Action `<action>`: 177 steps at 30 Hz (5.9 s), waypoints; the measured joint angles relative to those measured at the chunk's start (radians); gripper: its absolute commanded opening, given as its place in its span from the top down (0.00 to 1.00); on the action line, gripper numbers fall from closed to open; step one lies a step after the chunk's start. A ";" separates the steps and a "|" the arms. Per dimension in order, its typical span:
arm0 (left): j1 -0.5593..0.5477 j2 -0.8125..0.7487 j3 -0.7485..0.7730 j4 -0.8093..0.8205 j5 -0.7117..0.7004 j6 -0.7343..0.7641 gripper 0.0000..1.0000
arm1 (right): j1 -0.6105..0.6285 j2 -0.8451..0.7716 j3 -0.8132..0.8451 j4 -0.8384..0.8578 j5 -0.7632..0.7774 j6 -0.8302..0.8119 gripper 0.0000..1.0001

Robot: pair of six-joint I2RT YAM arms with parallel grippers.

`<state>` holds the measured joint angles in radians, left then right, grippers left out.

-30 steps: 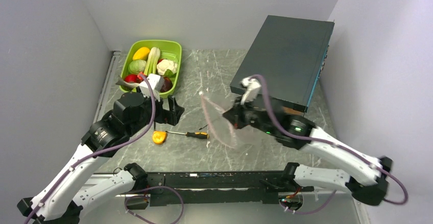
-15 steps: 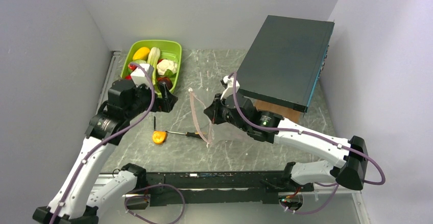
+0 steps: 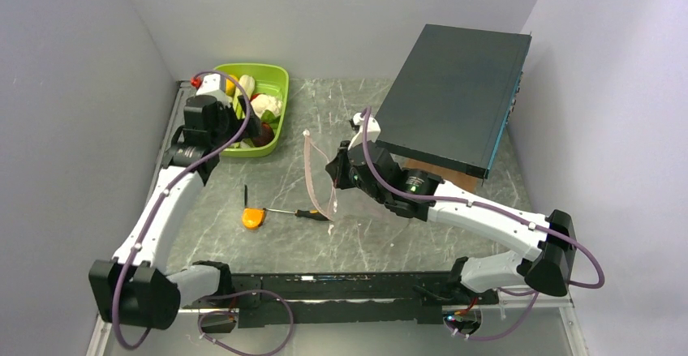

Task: Place the food in the zip-top bag and seal the zipper
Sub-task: Pick up the fake vegetable from the bin, then place the fake vegetable in the zipper food storage bag.

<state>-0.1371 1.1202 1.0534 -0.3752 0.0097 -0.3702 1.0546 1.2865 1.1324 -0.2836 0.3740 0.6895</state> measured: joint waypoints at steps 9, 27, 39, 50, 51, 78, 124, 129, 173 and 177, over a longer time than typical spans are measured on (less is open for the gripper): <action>0.071 0.292 0.080 0.148 -0.131 0.134 0.00 | 0.000 -0.044 -0.046 -0.001 0.010 0.002 1.00; 0.161 0.563 0.167 0.192 0.046 0.200 0.27 | 0.000 -0.045 -0.076 -0.037 -0.013 -0.008 1.00; 0.089 0.570 0.161 0.237 0.098 0.203 0.32 | 0.000 -0.084 -0.117 -0.040 -0.012 0.007 1.00; 0.051 0.704 0.210 0.211 0.089 0.198 0.20 | 0.000 -0.087 -0.130 -0.040 -0.013 0.021 1.00; 0.052 0.715 0.211 0.209 0.086 0.196 0.17 | 0.000 -0.087 -0.130 -0.041 -0.013 0.022 1.00; 0.053 0.626 0.265 0.060 0.124 0.137 0.73 | 0.000 -0.088 -0.130 -0.037 -0.003 0.027 1.00; -0.367 0.130 0.044 0.221 0.858 0.382 1.00 | -0.179 -0.184 -0.085 0.026 -0.039 0.059 1.00; -0.381 0.142 0.062 0.187 0.827 0.414 1.00 | -0.177 -0.203 -0.085 0.045 -0.044 0.034 1.00; -0.419 0.172 0.179 0.006 0.687 0.441 0.08 | -0.177 -0.141 -0.053 0.173 -0.165 -0.001 1.00; -0.421 0.105 0.160 0.030 0.688 0.444 0.04 | -0.177 -0.141 -0.053 0.173 -0.164 -0.002 1.00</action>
<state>-0.5579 1.2251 1.2137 -0.3454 0.6975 0.0742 0.8776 1.1454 1.0794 -0.1108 0.2104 0.6880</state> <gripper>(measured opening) 0.942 0.008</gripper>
